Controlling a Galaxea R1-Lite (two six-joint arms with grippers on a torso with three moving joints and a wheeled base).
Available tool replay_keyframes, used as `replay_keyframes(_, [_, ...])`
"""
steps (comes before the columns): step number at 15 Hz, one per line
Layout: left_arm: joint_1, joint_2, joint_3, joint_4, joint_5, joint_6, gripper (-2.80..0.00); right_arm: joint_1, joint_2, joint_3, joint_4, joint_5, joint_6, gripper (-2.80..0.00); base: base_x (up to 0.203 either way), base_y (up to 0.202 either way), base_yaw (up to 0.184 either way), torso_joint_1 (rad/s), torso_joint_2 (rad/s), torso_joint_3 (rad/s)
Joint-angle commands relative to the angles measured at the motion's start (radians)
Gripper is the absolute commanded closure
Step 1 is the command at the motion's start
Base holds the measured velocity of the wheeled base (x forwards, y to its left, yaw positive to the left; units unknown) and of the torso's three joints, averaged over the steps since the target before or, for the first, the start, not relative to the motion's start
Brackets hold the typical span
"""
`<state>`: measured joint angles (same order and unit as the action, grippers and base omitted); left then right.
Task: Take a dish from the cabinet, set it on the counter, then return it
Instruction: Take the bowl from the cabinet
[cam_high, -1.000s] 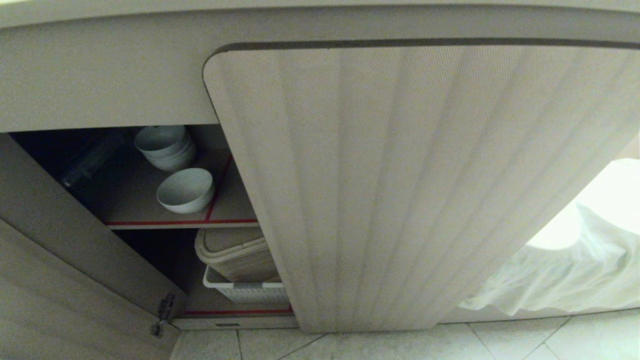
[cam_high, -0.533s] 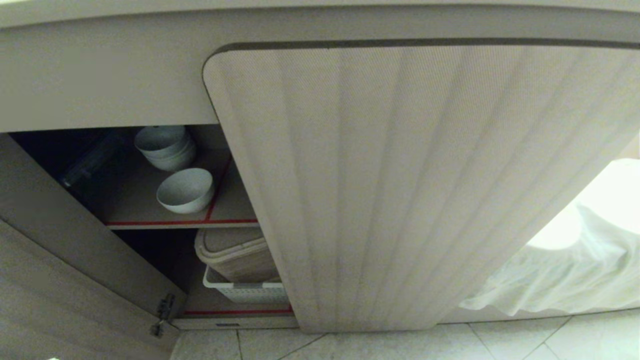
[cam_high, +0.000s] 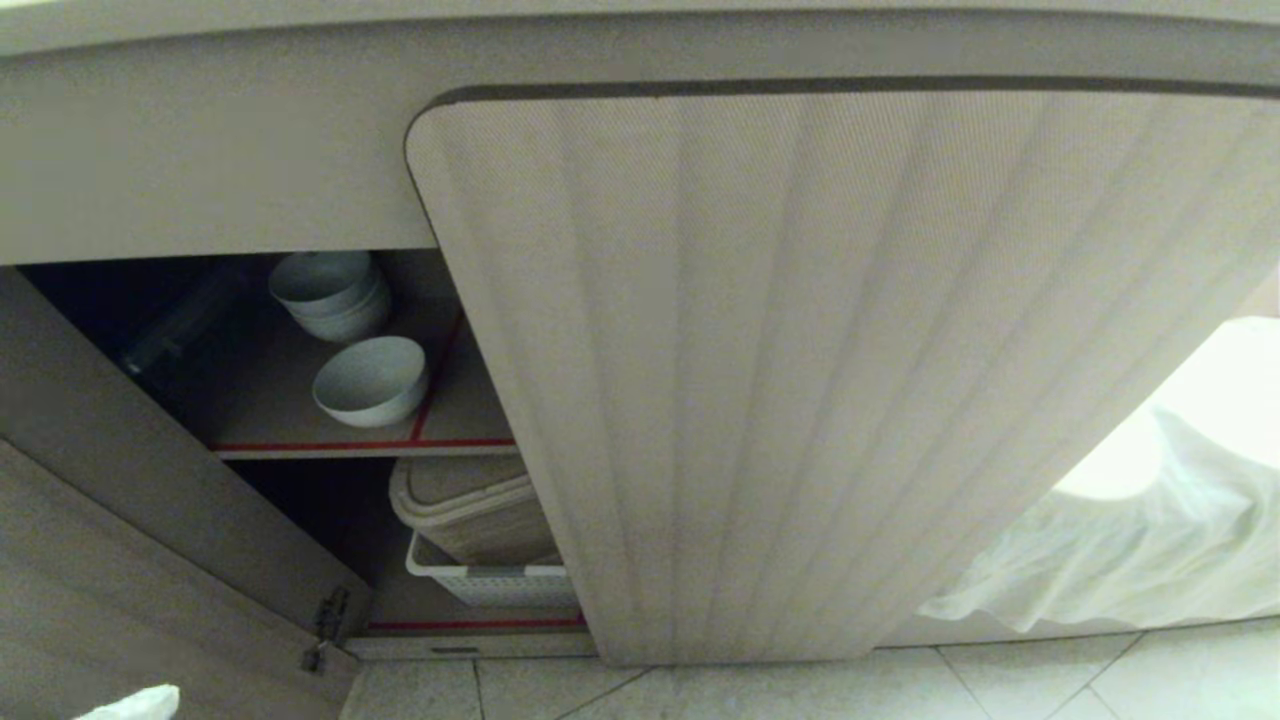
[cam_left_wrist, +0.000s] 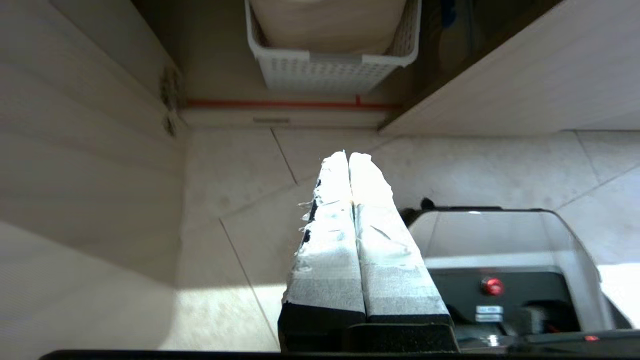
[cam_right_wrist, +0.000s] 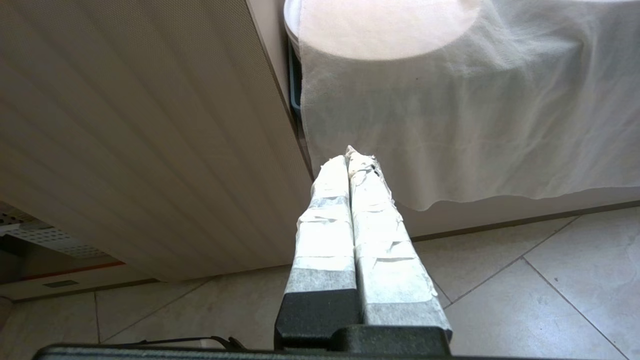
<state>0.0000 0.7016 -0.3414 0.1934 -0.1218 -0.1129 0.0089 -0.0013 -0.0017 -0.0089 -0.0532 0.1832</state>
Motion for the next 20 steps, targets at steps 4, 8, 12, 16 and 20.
replay_keyframes(4, [0.000, 0.258, -0.052, -0.046, 0.002, -0.112, 0.00, 0.000, 0.001, 0.000, 0.000, 0.000, 0.001, 0.00, 0.000, 0.000, 0.000, 0.000, 0.00, 0.000])
replay_keyframes(8, [-0.001, 0.404, -0.084, -0.113, 0.006, -0.200, 0.00, 0.000, 0.001, 0.000, 0.000, 0.000, 0.001, 0.00, 0.000, 0.000, 0.000, 0.000, 0.00, 0.000])
replay_keyframes(12, [-0.001, 0.543, -0.143, -0.160, 0.026, -0.267, 0.00, 0.000, 0.001, 0.000, 0.000, 0.000, 0.001, 0.00, 0.000, 0.000, 0.000, 0.000, 0.00, 0.000])
replay_keyframes(16, [-0.003, 0.628, -0.214, -0.163, 0.045, -0.391, 0.00, 0.000, 0.001, 0.000, 0.000, 0.000, 0.001, 0.00, 0.000, 0.000, 0.000, 0.000, 0.00, 0.000])
replay_keyframes(20, [-0.004, 0.675, -0.187, -0.297, 0.049, -0.402, 0.00, 0.000, 0.001, 0.000, 0.000, 0.000, 0.001, 0.00, 0.000, 0.000, 0.000, 0.000, 0.00, 0.000])
